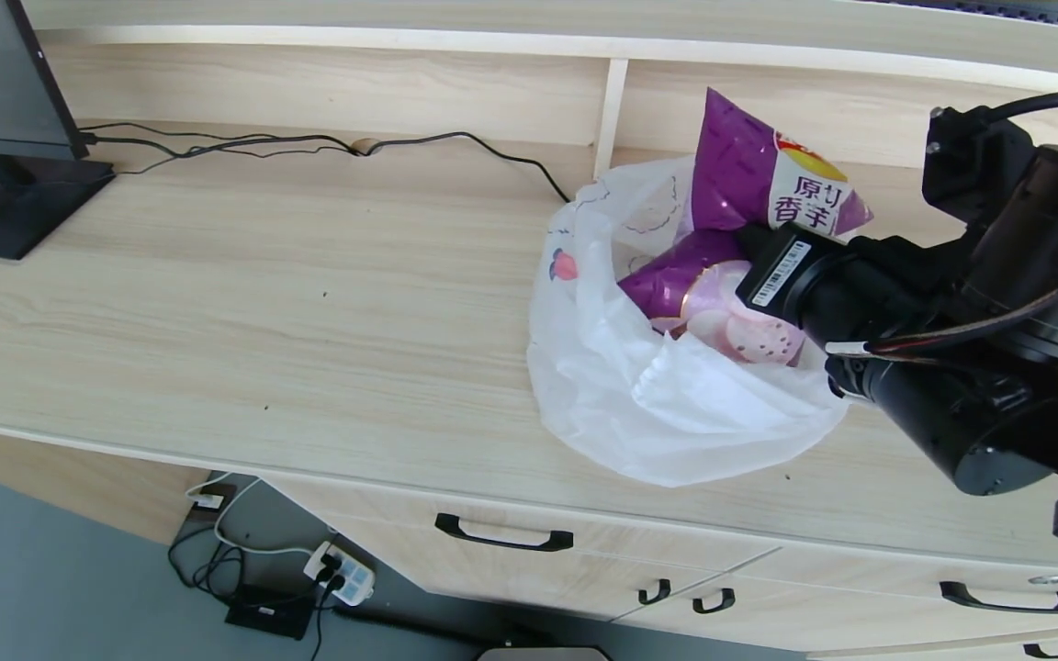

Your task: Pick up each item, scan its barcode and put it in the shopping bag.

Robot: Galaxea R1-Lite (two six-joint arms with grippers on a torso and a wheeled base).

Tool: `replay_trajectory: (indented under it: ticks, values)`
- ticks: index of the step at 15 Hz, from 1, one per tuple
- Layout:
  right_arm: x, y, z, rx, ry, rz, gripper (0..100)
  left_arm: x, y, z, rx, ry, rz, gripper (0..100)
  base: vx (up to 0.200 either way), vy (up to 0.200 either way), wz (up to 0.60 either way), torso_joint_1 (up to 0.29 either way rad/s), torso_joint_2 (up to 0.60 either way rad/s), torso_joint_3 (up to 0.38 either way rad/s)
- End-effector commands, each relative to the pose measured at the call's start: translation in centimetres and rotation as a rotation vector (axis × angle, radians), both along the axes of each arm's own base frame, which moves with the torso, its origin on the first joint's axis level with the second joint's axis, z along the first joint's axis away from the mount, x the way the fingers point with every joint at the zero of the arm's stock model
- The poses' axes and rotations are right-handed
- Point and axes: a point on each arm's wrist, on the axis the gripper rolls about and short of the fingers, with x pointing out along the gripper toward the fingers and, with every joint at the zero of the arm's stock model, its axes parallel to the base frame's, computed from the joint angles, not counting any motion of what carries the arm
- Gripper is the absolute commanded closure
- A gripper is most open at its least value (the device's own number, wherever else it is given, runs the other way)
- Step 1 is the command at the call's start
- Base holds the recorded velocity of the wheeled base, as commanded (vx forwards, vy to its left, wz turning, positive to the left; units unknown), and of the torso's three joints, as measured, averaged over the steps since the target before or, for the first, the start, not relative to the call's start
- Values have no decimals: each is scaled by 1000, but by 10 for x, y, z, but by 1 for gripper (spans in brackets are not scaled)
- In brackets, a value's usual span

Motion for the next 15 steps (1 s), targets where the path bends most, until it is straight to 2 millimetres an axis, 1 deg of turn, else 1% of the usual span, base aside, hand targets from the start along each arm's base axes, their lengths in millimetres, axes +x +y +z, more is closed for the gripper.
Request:
replay_trajectory:
  ticks: [1, 3, 8, 9, 12, 15]
  values:
    - [-11, 0, -4, -4, 4, 8, 100, 0, 0, 0, 0, 1, 0, 0, 0, 0, 0, 0, 0, 0]
    - [-14, 4, -6, -7, 11, 5, 100, 0, 0, 0, 0, 1, 0, 0, 0, 0, 0, 0, 0, 0]
    - [-11, 5, -14, -24, 34, -24, 100, 0, 0, 0, 0, 1, 0, 0, 0, 0, 0, 0, 0, 0]
    - [-9, 6, -16, -27, 41, -28, 100, 0, 0, 0, 0, 1, 0, 0, 0, 0, 0, 0, 0, 0]
    - [7, 2, -15, -20, 37, -77, 100, 0, 0, 0, 0, 1, 0, 0, 0, 0, 0, 0, 0, 0]
    - [12, 2, -13, -14, 33, -87, 100, 0, 0, 0, 0, 1, 0, 0, 0, 0, 0, 0, 0, 0]
